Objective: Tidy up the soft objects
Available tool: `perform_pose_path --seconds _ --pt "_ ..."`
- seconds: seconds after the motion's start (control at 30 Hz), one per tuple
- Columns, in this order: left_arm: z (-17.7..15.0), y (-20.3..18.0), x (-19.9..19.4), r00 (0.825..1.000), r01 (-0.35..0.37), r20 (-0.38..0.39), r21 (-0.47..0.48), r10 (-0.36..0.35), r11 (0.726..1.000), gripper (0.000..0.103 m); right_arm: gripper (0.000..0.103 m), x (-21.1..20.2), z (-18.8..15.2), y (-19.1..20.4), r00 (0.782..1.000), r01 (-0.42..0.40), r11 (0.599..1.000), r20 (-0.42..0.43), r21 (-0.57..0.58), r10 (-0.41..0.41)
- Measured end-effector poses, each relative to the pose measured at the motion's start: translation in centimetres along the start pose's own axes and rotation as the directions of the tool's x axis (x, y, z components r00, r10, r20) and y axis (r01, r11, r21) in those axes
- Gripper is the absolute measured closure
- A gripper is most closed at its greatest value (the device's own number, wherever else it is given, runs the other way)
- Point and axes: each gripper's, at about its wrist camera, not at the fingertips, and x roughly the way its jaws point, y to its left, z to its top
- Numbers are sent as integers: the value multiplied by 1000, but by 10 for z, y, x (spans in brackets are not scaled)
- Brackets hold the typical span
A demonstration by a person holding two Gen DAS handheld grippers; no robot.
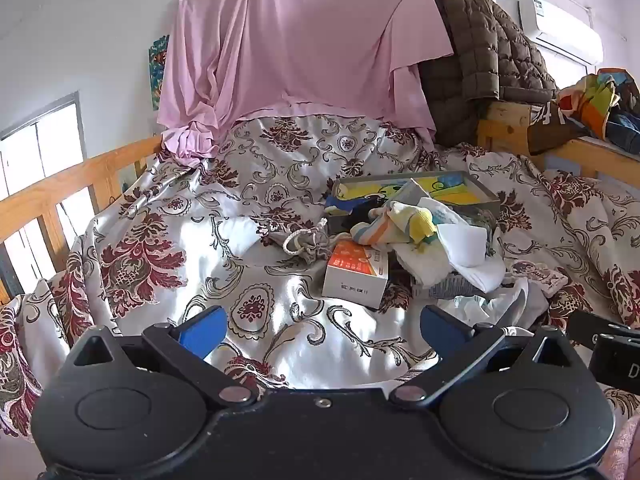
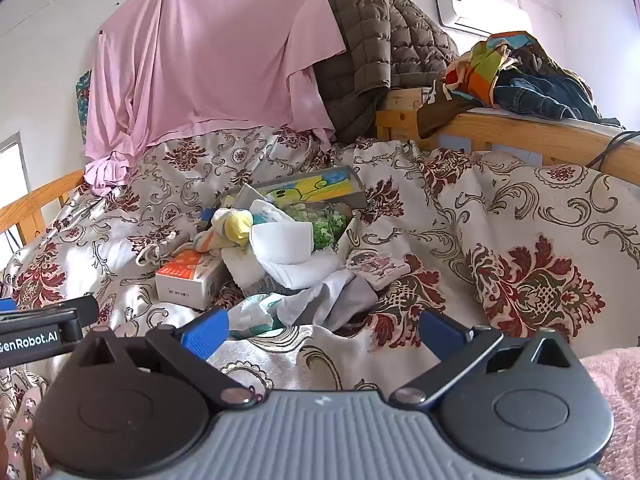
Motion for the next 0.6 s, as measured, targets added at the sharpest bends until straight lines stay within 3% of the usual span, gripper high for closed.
perform_pose_path --seconds 0.6 --pt "0 0 0 1000 1 0 0 -1 1000 1 0 1 0 0 1000 0 1000 -2 0 0"
